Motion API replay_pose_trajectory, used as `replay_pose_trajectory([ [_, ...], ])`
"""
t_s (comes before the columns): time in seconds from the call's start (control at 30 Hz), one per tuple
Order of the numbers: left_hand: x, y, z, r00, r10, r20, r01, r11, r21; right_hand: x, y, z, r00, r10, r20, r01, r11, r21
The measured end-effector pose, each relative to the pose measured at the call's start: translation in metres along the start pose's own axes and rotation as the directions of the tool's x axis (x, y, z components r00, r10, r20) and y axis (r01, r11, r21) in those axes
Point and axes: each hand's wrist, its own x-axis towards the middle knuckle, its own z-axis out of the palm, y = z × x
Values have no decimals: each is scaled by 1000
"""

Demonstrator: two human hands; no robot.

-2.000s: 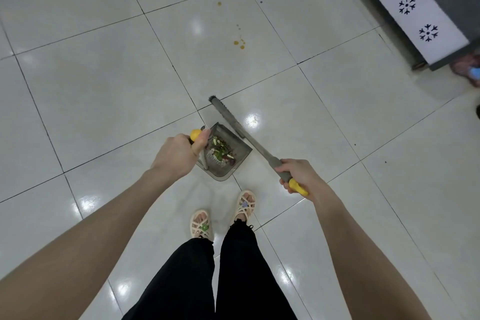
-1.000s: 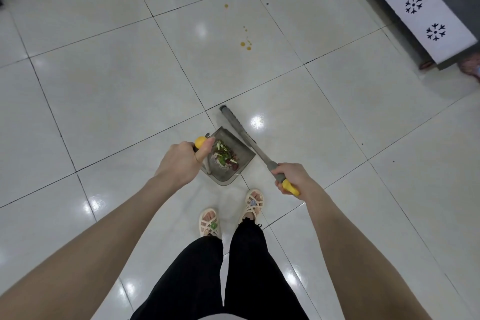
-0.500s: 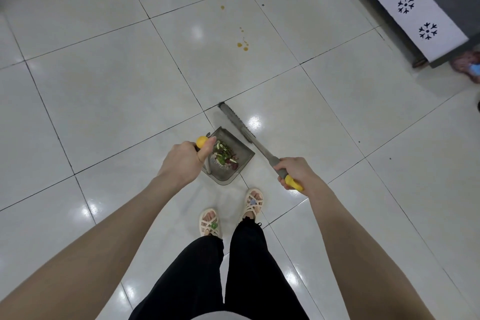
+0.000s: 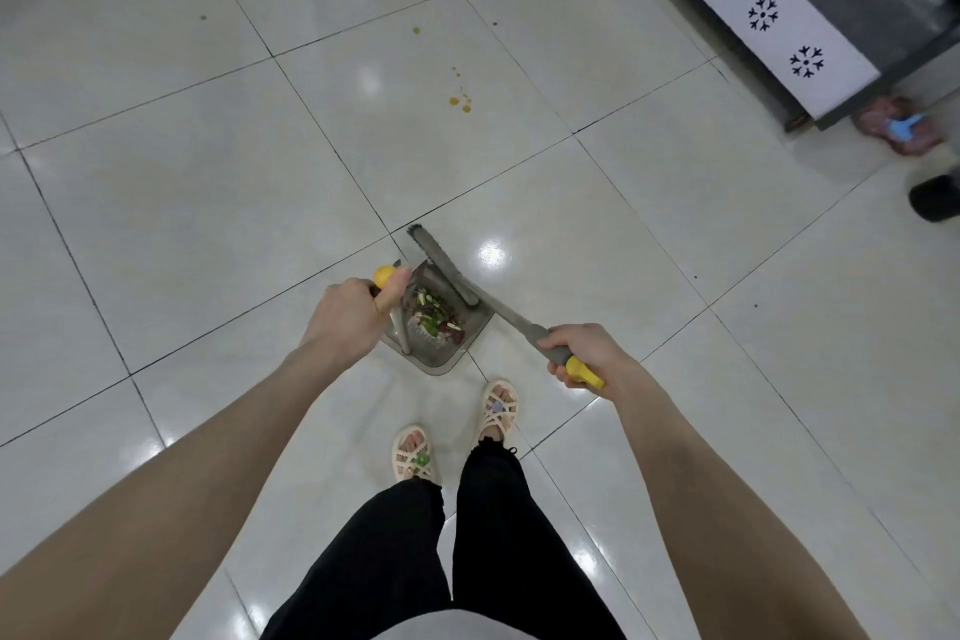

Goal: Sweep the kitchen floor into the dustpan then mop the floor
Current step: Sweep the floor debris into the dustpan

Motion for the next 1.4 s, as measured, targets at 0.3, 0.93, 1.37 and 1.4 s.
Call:
replay_pose_trajectory([
  [0.3,2,32,-30,994,48,-95,-53,997,-48,-18,-31,-8,991,-108,-75,109,994,13],
  [0.93,0,50,-106,955,130,-267,-135,991,-1,-50,-88,22,965,-257,-44,259,965,37],
  [1.37,4,65,-119,947,151,-282,-164,986,-23,-56,-111,29,959,-281,-38,282,959,29],
  [1.4,6,72,-119,947,160,-279,-172,985,-16,-55,-114,24,958,-282,-46,284,958,34],
])
